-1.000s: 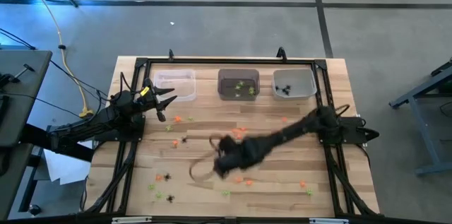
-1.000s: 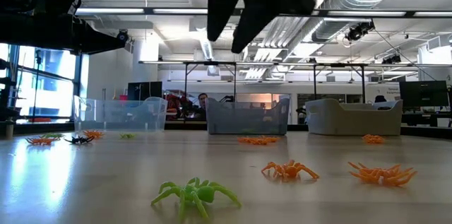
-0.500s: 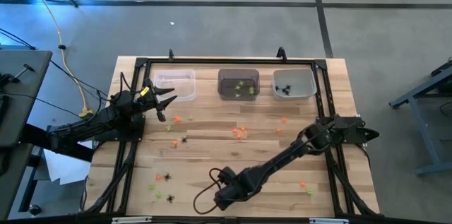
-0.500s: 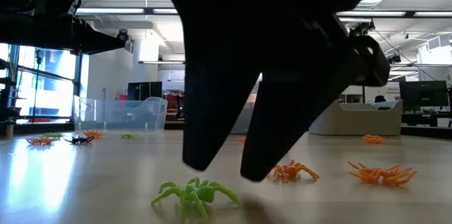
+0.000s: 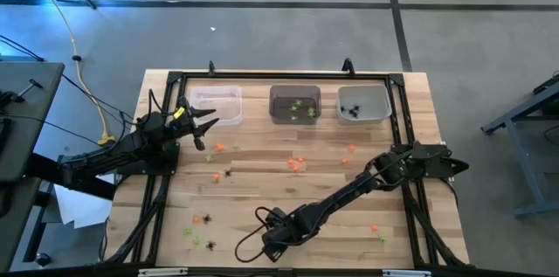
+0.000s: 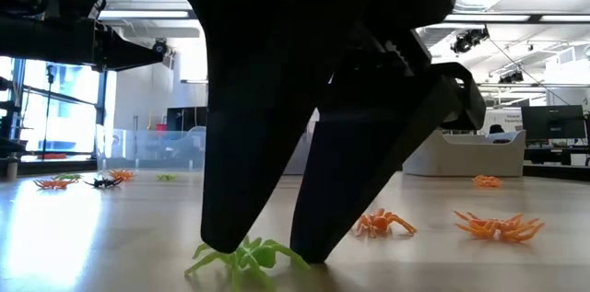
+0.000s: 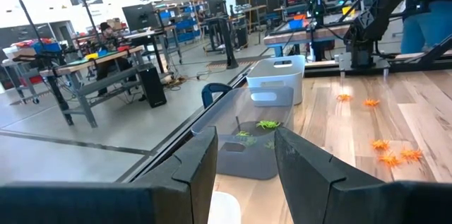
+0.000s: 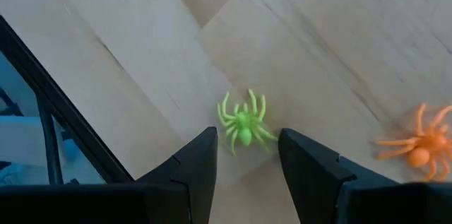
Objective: Sort Halloween decoration
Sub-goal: Put the green spider toy into the black bin
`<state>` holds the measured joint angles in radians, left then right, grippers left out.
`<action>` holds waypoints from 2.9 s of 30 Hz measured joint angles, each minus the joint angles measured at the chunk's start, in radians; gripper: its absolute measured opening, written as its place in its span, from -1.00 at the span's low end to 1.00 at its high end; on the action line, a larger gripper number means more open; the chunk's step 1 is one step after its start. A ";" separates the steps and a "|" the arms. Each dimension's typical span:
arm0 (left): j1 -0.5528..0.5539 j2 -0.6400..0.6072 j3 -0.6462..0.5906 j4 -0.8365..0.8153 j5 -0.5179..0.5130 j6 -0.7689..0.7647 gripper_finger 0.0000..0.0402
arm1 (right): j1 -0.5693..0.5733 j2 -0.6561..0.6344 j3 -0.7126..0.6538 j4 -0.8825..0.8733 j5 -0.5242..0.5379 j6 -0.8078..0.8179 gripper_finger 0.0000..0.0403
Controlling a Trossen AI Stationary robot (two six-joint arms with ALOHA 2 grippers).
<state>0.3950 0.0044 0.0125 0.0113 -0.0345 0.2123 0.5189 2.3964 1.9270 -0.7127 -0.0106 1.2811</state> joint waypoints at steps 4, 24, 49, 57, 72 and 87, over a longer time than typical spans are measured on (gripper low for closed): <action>0.000 0.000 0.000 0.000 0.000 0.000 -0.35 | -0.012 0.005 0.000 -0.010 -0.015 -0.004 -0.25; 0.000 0.000 0.000 0.000 0.000 0.000 -0.35 | -0.033 0.007 -0.003 -0.057 -0.025 -0.007 -0.92; 0.000 0.000 0.000 0.001 0.000 0.000 -0.35 | -0.036 -0.068 0.377 -0.661 0.166 -0.040 -0.92; 0.000 0.000 0.000 0.000 0.000 0.000 -0.35 | -0.070 -0.043 0.381 -0.572 0.190 -0.134 -0.90; 0.000 0.000 0.000 0.001 -0.003 0.000 -0.35 | -0.238 0.103 0.381 -0.424 0.078 -0.418 -0.33; 0.000 0.000 0.000 0.001 -0.003 0.000 -0.35 | -0.259 0.186 0.387 -0.391 -0.024 -0.452 -0.10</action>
<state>0.3950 0.0044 0.0124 0.0123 -0.0380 0.2123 0.2599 2.5821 2.3143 -1.1041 -0.0349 0.8291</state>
